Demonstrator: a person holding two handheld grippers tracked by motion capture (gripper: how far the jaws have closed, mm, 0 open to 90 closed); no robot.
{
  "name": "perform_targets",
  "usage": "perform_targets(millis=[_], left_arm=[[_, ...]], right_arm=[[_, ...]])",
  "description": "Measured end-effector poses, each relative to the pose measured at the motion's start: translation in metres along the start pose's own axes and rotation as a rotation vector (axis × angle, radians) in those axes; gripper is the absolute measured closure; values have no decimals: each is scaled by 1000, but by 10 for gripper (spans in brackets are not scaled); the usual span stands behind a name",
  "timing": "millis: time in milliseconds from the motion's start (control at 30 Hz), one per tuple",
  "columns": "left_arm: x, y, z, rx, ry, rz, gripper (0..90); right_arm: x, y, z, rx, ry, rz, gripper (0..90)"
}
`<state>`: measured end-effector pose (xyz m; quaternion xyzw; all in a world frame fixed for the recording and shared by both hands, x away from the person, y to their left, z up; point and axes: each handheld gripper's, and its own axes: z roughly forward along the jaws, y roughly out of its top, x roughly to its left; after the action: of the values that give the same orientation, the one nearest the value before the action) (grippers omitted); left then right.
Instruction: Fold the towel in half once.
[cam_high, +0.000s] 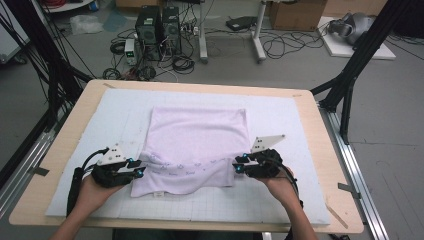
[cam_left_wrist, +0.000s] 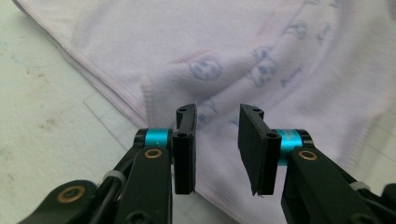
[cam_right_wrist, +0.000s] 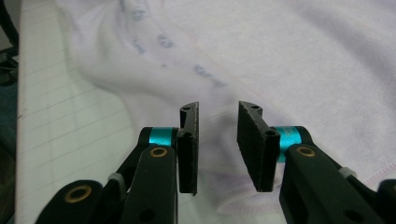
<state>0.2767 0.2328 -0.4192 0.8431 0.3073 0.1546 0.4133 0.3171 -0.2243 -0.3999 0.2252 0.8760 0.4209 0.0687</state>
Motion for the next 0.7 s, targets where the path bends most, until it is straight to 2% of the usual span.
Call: perform_targets(millis=[167,267,333,433,467,533,567,633,700], left_arm=[[-11,-11,-2,25,-40,32,669],[-14,-17,5,58,-57,38,669],[-14,-19,11,76,-59,38,661],[-14,-20,14,62,-65,31,661],[-13,-19,15,63,-71,30,688],[-12,-18,15,69,-92,20,830],[-12,-17,15,73,-85,25,864],[-14,-16,13,82,-82,40,879],[-14,-15,8,70,-77,36,882]], right_arm=[[20,-13,0,-14,27,-27,676],[21,-21,15,30,37,-25,666],[22,-23,26,65,24,-30,660],[21,-20,38,60,27,-30,665],[21,-20,40,60,23,-35,689],[20,-20,42,61,19,-39,772],[18,-21,40,58,32,-28,843],[17,-22,35,50,45,-25,861],[19,-22,27,43,46,-36,864]])
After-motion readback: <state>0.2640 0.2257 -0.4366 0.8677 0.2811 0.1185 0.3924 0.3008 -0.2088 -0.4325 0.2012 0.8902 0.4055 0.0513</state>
